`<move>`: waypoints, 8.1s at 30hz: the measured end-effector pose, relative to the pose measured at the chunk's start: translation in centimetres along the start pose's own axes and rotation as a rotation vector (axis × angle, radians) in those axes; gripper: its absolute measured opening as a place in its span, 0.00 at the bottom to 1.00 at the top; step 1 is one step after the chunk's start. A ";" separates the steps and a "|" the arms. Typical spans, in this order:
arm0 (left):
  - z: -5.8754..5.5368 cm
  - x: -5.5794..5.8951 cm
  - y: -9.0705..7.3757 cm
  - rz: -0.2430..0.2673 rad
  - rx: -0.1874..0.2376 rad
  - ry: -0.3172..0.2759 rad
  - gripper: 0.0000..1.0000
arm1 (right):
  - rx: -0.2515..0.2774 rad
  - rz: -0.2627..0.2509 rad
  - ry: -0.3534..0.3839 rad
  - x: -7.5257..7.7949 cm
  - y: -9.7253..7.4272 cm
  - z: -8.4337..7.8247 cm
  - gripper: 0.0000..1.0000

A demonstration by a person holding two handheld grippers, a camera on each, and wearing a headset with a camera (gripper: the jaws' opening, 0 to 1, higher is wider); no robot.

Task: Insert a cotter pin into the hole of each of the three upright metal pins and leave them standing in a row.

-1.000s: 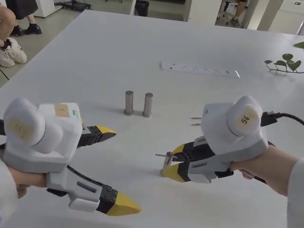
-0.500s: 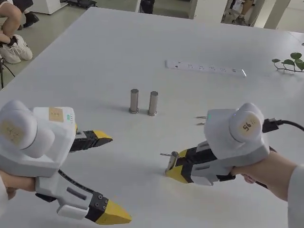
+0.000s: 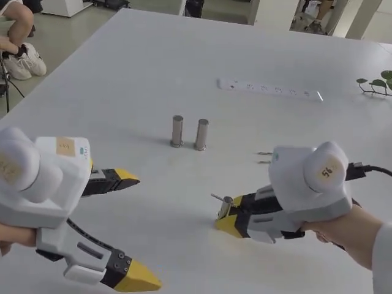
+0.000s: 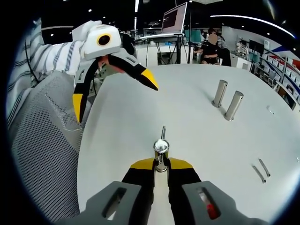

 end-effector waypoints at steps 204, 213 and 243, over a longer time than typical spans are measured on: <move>6.3 -17.5 9.0 0.384 0.123 -0.142 0.09 | 0.297 -0.383 0.426 -2.1 -12.4 -0.4 0.90; 9.2 -16.3 6.6 0.375 0.190 -0.147 0.09 | 0.320 -0.386 0.446 -2.1 -12.8 -0.5 0.89; 13.0 -2.1 7.8 0.107 0.247 -0.031 0.09 | 0.366 -0.401 0.408 -3.3 -14.2 -0.1 0.87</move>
Point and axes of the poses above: the centre of the closed fingertips' face, and the gripper's own axes: y roughly forward along the fingers, x roughly to its right, z roughly out of its top, the point moved 4 cm from there along -y, roughly backward along the fingers, and after that the axes turned 7 degrees about z, right-handed, at the moved point
